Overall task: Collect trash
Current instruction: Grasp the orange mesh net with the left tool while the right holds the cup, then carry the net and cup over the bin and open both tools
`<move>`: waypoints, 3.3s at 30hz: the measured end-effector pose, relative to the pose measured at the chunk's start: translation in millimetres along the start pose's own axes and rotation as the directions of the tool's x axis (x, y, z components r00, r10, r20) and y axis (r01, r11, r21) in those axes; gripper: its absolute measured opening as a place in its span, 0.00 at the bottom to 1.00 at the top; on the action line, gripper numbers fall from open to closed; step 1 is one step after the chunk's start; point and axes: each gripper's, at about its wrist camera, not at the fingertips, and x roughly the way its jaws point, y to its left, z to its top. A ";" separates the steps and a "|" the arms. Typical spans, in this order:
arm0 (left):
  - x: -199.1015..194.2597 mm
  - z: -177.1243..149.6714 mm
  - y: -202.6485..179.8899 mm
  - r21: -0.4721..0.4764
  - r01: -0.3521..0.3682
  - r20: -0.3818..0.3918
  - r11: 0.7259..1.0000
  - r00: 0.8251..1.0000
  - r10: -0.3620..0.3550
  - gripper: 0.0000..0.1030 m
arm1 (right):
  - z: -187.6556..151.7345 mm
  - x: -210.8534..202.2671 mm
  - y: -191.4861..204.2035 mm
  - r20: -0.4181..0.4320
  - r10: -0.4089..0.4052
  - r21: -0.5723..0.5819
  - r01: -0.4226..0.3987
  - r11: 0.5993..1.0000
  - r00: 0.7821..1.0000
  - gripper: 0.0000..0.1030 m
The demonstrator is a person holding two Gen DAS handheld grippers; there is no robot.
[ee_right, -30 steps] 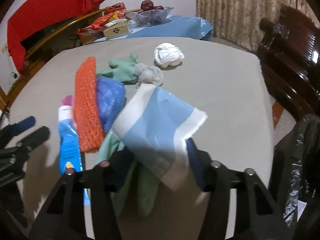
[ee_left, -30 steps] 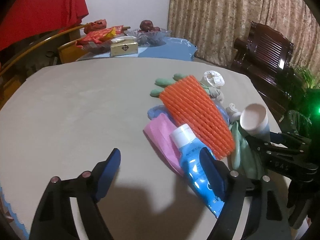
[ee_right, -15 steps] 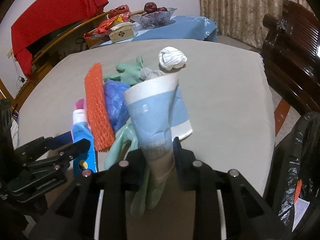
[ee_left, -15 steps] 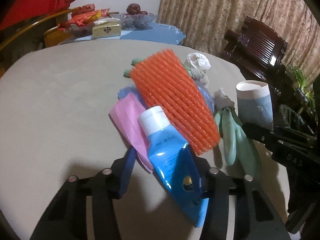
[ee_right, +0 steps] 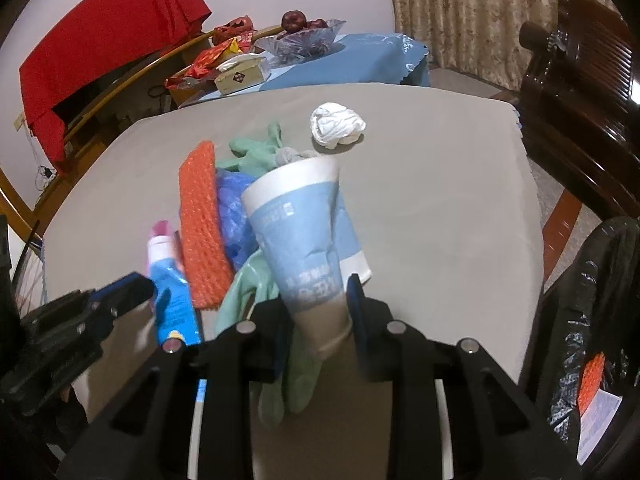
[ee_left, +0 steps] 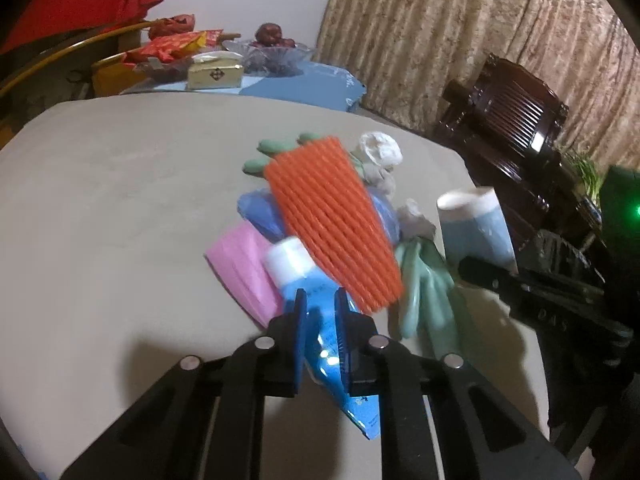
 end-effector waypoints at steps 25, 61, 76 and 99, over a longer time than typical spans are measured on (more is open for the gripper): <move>9.0 17.6 -5.7 0.014 0.001 0.002 1.000 1.000 -0.001 0.26 | 16.8 16.9 -12.2 0.009 -0.046 0.024 0.046 0.999 0.999 0.44; 14.1 34.2 -22.3 0.059 -0.019 0.025 0.998 1.000 0.017 0.37 | 26.8 -12.9 -12.9 0.068 0.031 0.060 -0.035 0.998 0.997 0.05; 34.7 54.3 -20.3 0.041 -0.007 0.025 0.999 1.000 0.006 0.21 | 25.4 -16.7 -10.7 0.062 0.006 0.017 -0.007 1.000 0.998 0.05; -51.8 70.7 -78.0 0.135 0.047 0.184 0.990 0.980 -0.072 0.19 | 28.7 -113.1 -7.7 0.185 0.023 -0.009 -0.022 1.000 0.983 0.05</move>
